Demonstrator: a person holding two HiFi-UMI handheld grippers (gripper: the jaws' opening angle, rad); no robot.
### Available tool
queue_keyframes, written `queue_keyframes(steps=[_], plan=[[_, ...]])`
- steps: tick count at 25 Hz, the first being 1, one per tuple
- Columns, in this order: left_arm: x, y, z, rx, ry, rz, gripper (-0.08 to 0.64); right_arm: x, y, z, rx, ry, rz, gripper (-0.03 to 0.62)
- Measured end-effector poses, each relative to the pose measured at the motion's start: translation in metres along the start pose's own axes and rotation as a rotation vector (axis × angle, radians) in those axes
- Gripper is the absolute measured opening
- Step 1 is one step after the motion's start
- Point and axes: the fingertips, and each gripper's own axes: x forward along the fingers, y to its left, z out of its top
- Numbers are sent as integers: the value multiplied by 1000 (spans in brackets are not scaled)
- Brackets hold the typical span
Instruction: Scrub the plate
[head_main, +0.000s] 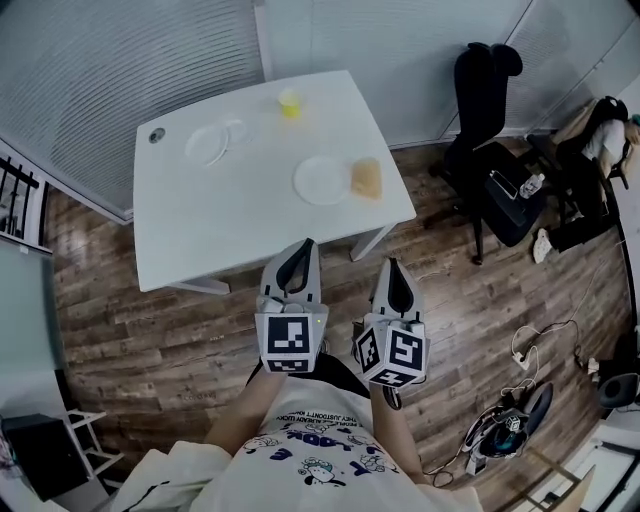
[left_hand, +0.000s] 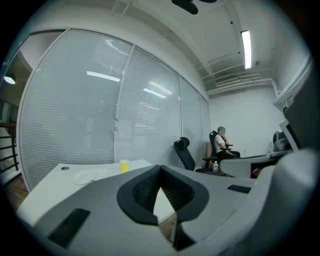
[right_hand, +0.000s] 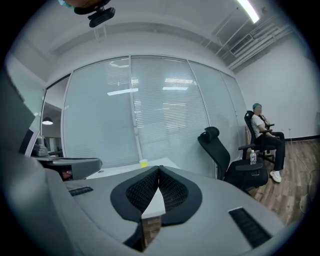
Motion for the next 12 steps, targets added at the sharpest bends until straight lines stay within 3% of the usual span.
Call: queue_keyframes(steps=[12], plan=[[31,18,-19,-5,49,34,23,40,-10,-13,11,35,-1,-6]])
